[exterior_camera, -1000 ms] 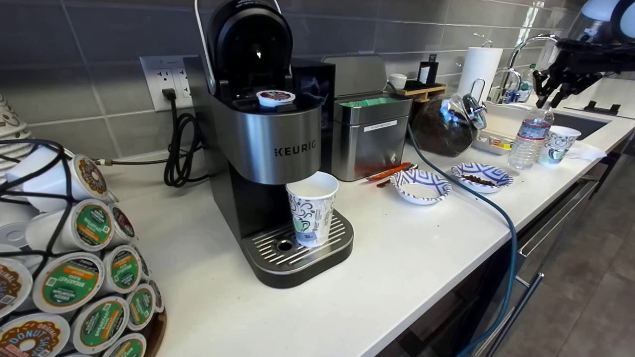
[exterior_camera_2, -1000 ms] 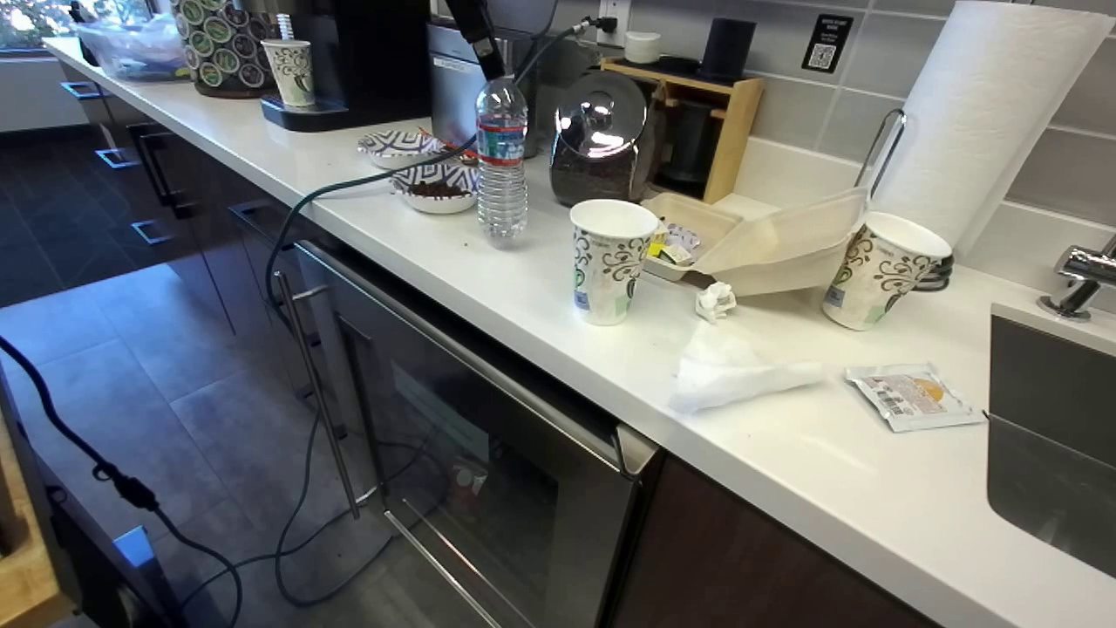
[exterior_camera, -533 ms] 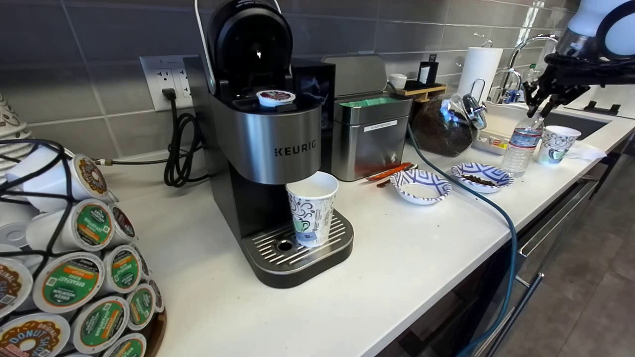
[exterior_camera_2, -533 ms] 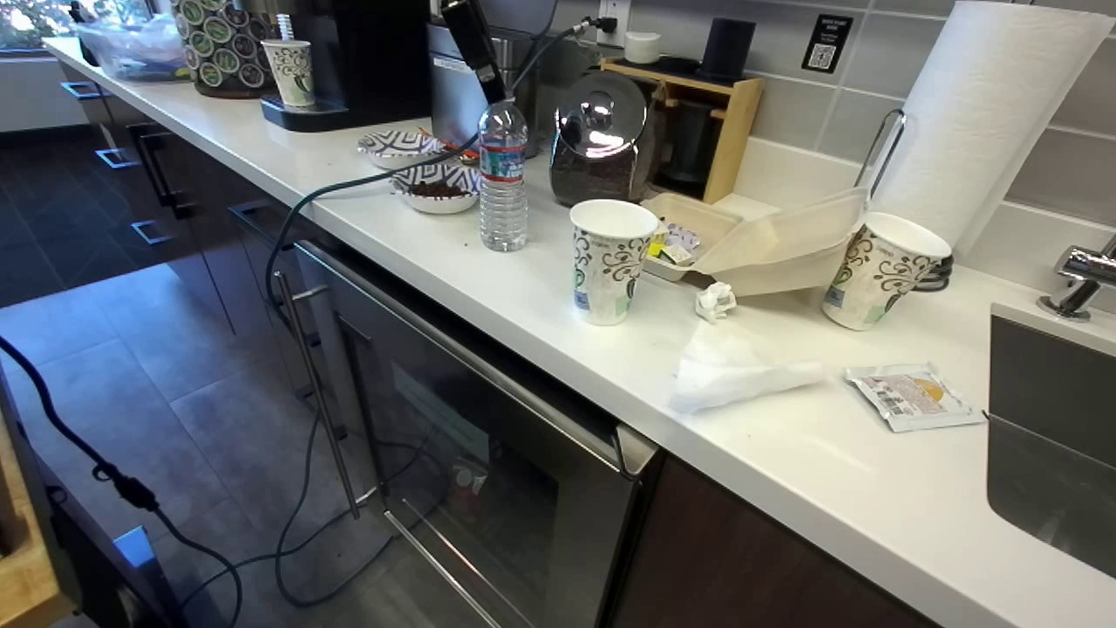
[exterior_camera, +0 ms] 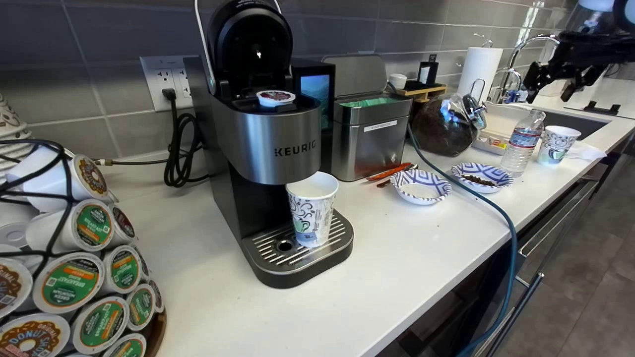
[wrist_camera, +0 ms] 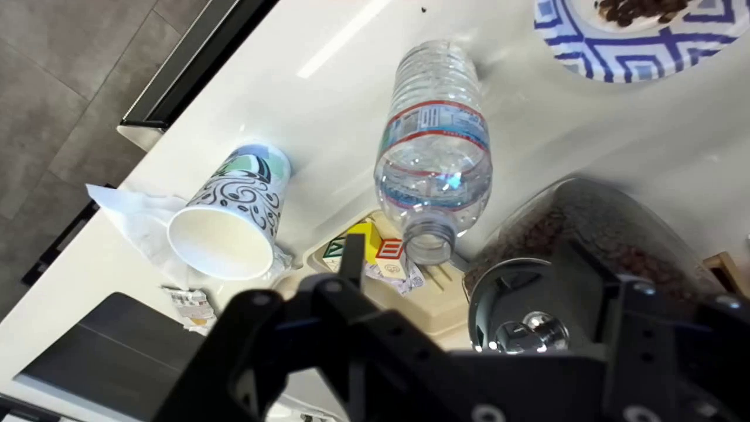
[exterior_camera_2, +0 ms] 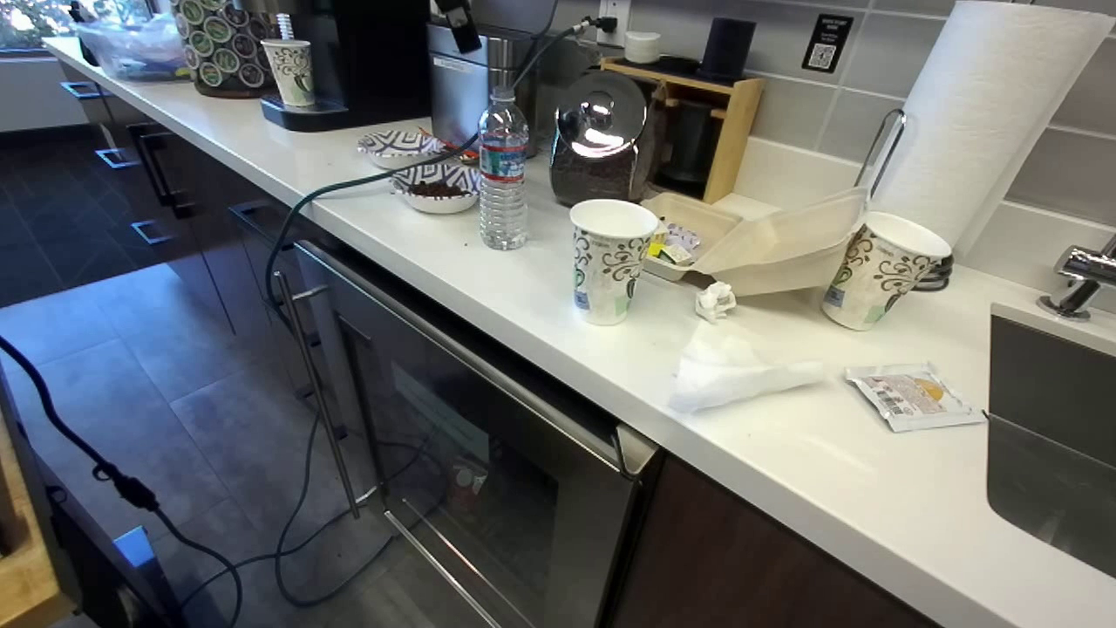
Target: Move the cup and the bottle to the right
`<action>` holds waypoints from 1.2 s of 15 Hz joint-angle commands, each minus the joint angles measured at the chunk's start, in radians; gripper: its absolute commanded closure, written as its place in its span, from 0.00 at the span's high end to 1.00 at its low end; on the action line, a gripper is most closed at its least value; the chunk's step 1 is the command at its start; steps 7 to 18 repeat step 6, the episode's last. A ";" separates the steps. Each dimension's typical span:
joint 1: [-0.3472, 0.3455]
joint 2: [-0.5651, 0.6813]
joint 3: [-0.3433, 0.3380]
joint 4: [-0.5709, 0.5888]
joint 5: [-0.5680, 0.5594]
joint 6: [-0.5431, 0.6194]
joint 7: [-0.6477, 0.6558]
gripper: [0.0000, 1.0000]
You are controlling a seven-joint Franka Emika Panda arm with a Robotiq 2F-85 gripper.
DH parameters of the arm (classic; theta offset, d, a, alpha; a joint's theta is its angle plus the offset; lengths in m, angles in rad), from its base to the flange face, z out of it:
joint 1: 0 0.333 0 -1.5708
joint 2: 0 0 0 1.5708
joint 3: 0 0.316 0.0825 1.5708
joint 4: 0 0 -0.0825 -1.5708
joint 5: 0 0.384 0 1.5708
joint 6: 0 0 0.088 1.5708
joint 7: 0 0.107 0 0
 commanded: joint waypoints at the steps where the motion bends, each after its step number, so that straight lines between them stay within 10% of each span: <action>1: 0.012 -0.154 0.035 -0.080 0.039 -0.054 -0.103 1.00; 18: -0.011 -0.172 0.066 -0.069 0.058 -0.038 -0.131 1.00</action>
